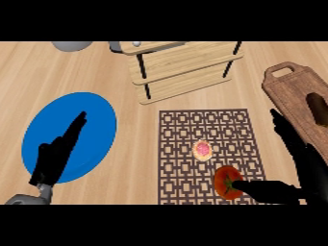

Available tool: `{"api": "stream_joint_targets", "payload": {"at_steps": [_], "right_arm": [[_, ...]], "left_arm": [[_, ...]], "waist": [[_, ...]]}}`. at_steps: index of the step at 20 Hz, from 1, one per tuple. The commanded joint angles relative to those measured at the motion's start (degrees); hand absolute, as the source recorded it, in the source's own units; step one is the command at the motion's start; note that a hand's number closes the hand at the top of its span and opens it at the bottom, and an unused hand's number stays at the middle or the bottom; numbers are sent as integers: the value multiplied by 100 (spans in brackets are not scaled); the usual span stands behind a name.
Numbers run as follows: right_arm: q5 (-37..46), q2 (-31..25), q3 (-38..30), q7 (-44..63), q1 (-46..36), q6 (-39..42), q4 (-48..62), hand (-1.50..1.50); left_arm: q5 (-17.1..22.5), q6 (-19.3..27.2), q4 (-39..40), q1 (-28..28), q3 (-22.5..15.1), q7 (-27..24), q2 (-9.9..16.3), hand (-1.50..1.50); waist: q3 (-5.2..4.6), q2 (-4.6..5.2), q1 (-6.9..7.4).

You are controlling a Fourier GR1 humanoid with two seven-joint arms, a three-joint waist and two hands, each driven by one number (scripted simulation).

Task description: Pick the cupcake from the placemat and place it in the tiered shelf

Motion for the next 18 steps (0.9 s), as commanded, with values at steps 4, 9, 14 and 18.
{"api": "stream_joint_targets", "payload": {"at_steps": [4,9,14,18], "right_arm": [[1350,-1224,695,2235,-821,1230,82,-150],[1880,-1113,1203,3914,-1835,2253,275,-150],[2066,273,1698,4653,-2961,2697,1098,-150],[1818,997,1658,4944,-3301,2943,1620,-150]], "left_arm": [[-150,10,-50,-28,-209,188,-87,0],[14,-247,42,-41,-65,96,44,0],[-168,-32,-2,-96,-158,211,-152,0],[-305,105,251,77,-273,-60,-387,0]], "waist": [[-52,14,176],[-36,34,260],[-11,40,222],[-14,38,139]]}}
